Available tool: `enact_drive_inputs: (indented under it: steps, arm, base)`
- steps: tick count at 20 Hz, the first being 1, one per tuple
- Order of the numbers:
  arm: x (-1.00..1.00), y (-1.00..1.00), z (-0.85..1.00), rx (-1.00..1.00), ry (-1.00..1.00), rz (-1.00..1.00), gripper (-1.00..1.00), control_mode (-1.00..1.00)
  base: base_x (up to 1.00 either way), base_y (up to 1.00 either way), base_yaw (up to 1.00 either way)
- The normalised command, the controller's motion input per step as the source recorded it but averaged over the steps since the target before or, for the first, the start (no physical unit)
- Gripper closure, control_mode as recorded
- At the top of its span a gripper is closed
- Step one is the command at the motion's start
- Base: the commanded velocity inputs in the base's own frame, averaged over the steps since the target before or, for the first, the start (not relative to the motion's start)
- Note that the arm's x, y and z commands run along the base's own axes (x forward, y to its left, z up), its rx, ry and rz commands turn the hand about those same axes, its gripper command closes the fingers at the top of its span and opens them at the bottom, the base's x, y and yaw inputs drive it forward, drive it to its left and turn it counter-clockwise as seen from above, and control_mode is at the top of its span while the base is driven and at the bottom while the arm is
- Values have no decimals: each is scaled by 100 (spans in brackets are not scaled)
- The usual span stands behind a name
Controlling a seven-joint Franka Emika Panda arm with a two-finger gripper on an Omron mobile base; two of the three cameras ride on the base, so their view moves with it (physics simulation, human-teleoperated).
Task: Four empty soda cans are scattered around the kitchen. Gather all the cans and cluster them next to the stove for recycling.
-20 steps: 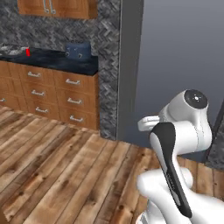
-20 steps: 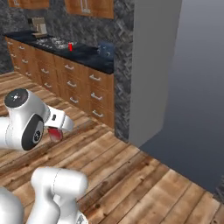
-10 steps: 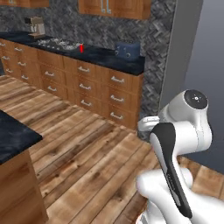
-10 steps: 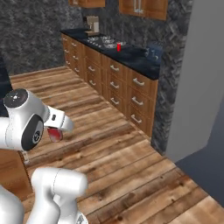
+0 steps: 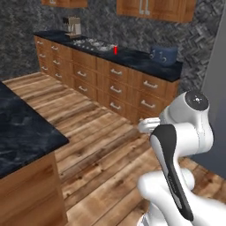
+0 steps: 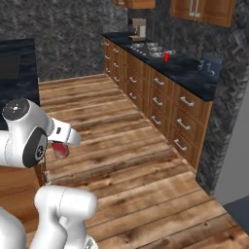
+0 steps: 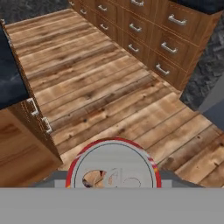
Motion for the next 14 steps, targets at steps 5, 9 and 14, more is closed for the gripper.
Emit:
enact_drive_inputs:
  steps: [5, 9, 14]
  arm:
    - [0, 0, 0, 0, 0, 0, 100, 100]
    - [0, 0, 0, 0, 0, 0, 100, 100]
    - [0, 0, 0, 0, 0, 0, 100, 100]
  base:
    - [72, -4, 19]
    - [70, -18, 5]
    - [69, -23, 2]
